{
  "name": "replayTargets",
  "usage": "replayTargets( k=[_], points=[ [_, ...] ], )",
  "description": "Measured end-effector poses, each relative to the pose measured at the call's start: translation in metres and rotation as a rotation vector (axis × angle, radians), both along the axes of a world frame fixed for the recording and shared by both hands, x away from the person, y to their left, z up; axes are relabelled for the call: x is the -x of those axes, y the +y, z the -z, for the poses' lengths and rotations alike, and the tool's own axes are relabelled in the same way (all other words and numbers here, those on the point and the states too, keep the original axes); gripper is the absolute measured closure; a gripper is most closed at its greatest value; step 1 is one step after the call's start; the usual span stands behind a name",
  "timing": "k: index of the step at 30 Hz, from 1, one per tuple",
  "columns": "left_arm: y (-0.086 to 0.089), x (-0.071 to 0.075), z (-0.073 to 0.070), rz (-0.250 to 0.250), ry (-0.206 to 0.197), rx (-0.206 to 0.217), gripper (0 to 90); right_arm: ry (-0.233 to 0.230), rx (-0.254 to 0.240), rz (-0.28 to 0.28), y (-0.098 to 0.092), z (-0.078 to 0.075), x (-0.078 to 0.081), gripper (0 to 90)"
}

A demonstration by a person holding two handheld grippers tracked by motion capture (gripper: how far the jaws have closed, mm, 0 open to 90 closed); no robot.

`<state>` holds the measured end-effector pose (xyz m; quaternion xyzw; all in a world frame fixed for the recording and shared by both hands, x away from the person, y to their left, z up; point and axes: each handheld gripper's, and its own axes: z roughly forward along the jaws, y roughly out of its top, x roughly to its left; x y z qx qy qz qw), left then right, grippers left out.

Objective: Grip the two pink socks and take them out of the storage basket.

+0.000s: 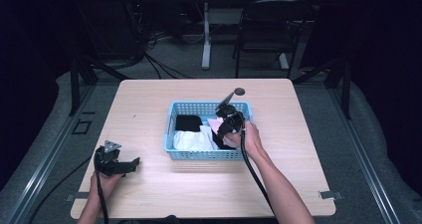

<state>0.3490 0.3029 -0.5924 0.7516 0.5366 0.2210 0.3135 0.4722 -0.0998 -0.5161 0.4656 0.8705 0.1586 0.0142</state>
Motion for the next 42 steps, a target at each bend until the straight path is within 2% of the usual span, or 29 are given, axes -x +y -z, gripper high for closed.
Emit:
replayTargets(
  k=[1,3,4,5,7,9,10,12,15,16,18,19,21,26,30,32,33,34,39,42],
  points=[
    [0.000,0.000,0.000,0.000,0.000,0.000,0.5,0.005,0.013,-0.009,-0.003,-0.002,-0.002,70.0],
    [0.000,0.000,0.000,0.000,0.000,0.001,0.5,-0.003,-0.002,0.011,-0.005,-0.002,-0.002,76.2],
    [0.000,0.000,0.000,0.000,0.000,0.000,0.5,-0.001,0.012,0.003,-0.007,-0.003,-0.002,78.3],
    [0.000,0.000,0.000,-0.002,-0.003,0.002,0.5,-0.014,-0.006,0.025,-0.007,-0.002,-0.002,80.1],
    [0.000,0.000,0.000,0.000,-0.003,0.001,0.6,-0.005,0.008,0.011,-0.009,-0.003,-0.003,82.1],
    [0.000,0.000,0.000,0.000,-0.003,0.002,0.5,-0.015,0.001,0.018,-0.009,-0.003,-0.002,82.7],
    [0.000,0.000,0.000,0.000,-0.003,0.002,0.5,-0.009,0.012,-0.002,-0.010,-0.006,-0.002,82.9],
    [0.000,0.000,0.000,0.000,-0.003,0.002,0.6,-0.015,0.006,-0.004,-0.011,-0.010,0.000,83.0],
    [0.000,0.000,0.000,0.000,-0.003,0.002,0.6,-0.047,-0.018,0.008,-0.013,-0.017,0.004,83.0],
    [0.000,0.000,0.000,0.000,-0.003,0.002,0.6,-0.045,-0.010,-0.005,-0.015,-0.021,0.005,83.0],
    [0.000,0.000,0.000,0.000,-0.003,0.002,0.6,-0.064,-0.040,0.010,-0.017,-0.027,0.008,83.0],
    [0.000,0.000,0.000,0.000,-0.003,0.002,0.5,-0.062,-0.030,-0.009,-0.020,-0.031,0.007,83.1],
    [0.000,0.000,0.000,0.001,-0.003,0.002,0.5,-0.081,-0.049,0.008,-0.023,-0.035,0.010,83.1],
    [0.000,0.000,0.000,0.001,-0.001,0.001,0.5,-0.085,-0.041,-0.016,-0.028,-0.045,0.014,83.1],
    [0.000,0.000,0.000,0.001,-0.001,0.001,0.6,-0.115,-0.068,-0.011,-0.029,-0.055,0.017,83.1],
    [0.000,0.000,0.000,0.000,-0.001,0.001,0.6,-0.120,-0.060,-0.036,-0.029,-0.062,0.018,83.1],
    [0.000,0.000,0.000,0.001,-0.001,0.001,0.5,-0.126,-0.070,-0.024,-0.029,-0.064,0.019,83.1],
    [0.000,0.000,0.000,0.001,-0.001,0.001,0.6,-0.134,-0.068,-0.035,-0.029,-0.067,0.020,83.1],
    [0.000,0.000,0.000,0.001,-0.001,0.001,0.5,-0.144,-0.087,-0.038,-0.028,-0.078,0.022,83.1],
    [0.000,0.000,0.000,0.001,-0.001,0.001,0.5,-0.152,-0.075,-0.052,-0.028,-0.084,0.024,83.2]
  ],
)
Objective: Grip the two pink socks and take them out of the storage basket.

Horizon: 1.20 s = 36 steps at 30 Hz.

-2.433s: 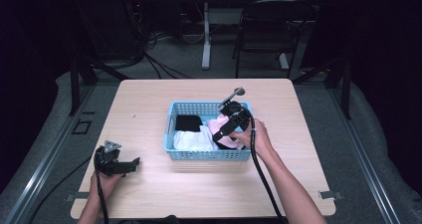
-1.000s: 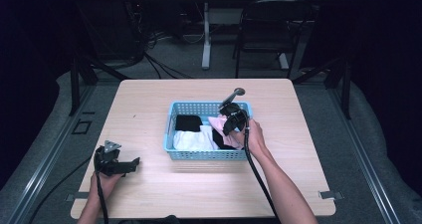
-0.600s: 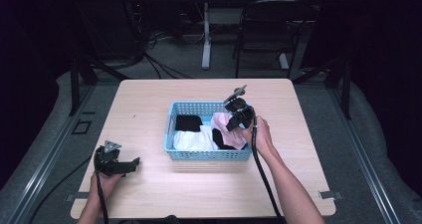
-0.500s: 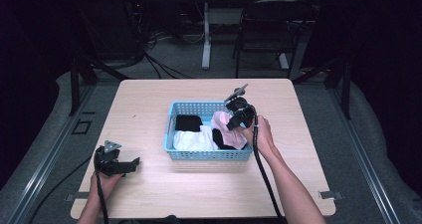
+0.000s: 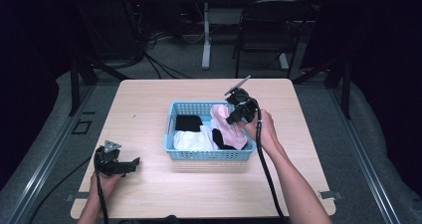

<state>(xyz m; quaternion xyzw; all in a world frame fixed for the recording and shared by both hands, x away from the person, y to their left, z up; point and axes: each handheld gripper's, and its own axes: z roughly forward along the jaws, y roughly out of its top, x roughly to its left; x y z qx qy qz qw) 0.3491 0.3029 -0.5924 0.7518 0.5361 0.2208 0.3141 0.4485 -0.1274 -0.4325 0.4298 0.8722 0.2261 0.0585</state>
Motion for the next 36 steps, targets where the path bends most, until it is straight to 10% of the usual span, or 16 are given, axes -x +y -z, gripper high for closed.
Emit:
replayTargets(
  k=[36],
  points=[
    [0.000,0.000,0.000,-0.001,-0.001,0.000,0.6,-0.039,0.002,-0.003,-0.042,-0.052,0.028,83.0]
  ],
)
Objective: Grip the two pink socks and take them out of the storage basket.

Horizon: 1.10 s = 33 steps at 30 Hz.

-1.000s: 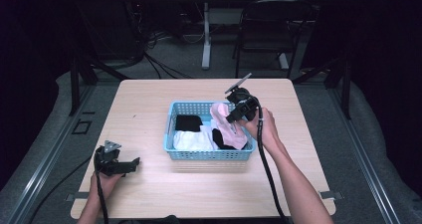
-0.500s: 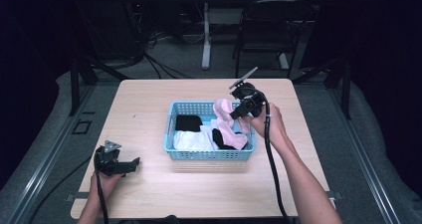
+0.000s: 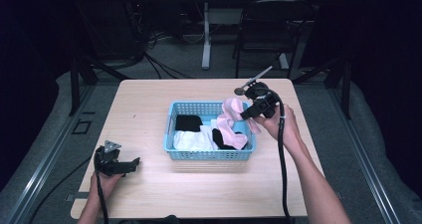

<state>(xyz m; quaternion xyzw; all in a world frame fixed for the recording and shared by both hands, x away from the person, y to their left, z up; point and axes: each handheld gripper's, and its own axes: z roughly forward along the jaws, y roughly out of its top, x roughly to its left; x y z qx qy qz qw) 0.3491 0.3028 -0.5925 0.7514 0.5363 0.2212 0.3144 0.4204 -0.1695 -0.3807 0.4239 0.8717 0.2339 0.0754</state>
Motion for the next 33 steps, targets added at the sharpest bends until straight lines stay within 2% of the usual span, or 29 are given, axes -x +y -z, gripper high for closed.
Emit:
replayTargets(
  k=[5,12,19,24,26,30,33],
  points=[
    [0.000,0.000,0.000,0.000,0.000,0.000,0.6,-0.010,-0.004,0.028,-0.014,0.000,0.003,83.0],
    [0.000,0.000,0.000,0.000,0.000,0.000,0.6,-0.001,-0.003,0.063,-0.037,0.001,0.007,82.9],
    [0.000,0.000,0.000,0.000,0.000,0.000,0.6,0.003,-0.033,0.099,-0.063,0.005,0.012,82.7],
    [0.000,0.000,0.000,0.000,0.000,0.000,0.6,-0.013,-0.067,0.125,-0.077,0.007,0.018,82.7],
    [0.000,0.000,0.000,0.000,0.000,0.000,0.6,-0.011,-0.051,0.137,-0.083,0.009,0.020,82.7],
    [0.000,0.000,0.000,-0.003,-0.001,0.002,0.6,-0.008,-0.054,0.166,-0.092,0.018,0.021,82.6],
    [0.000,0.000,0.000,-0.003,-0.002,0.003,0.6,0.014,-0.036,0.175,-0.098,0.024,0.020,82.6]
  ],
)
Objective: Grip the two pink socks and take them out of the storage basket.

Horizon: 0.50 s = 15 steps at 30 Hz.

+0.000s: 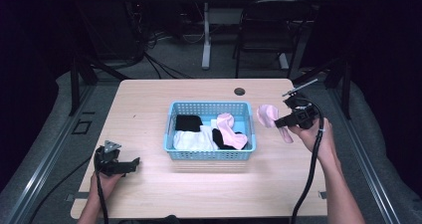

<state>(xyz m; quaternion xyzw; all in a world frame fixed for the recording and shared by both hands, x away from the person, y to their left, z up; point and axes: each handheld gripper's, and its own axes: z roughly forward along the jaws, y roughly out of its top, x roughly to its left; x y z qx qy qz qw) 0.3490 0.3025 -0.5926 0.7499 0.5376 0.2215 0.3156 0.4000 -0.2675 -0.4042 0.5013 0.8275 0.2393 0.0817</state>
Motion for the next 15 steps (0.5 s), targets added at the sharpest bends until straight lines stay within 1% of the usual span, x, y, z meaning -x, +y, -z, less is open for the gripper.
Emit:
replayTargets(
  k=[2,3,4,6,9,12,15],
  points=[
    [0.000,0.000,0.000,0.000,0.000,0.000,0.6,0.006,0.010,0.006,-0.003,0.001,0.000,82.6],
    [0.000,0.000,0.000,0.000,0.000,0.000,0.6,-0.001,0.013,0.010,-0.005,0.001,0.000,82.6],
    [0.000,0.000,0.000,0.000,0.000,0.000,0.6,0.002,0.008,0.013,-0.006,0.002,0.000,82.6],
    [0.000,0.000,0.000,0.000,0.000,0.000,0.6,0.003,0.027,0.022,-0.010,0.004,0.001,82.6],
    [0.000,0.000,0.000,0.000,0.000,0.000,0.6,0.018,0.028,0.044,-0.018,0.009,0.002,82.6],
    [0.000,0.000,0.000,0.000,-0.001,0.001,0.6,0.028,0.017,0.073,-0.028,0.018,0.001,82.6],
    [0.000,0.000,0.000,0.000,0.000,0.000,0.6,0.048,0.030,0.098,-0.035,0.029,-0.001,82.6]
  ],
)
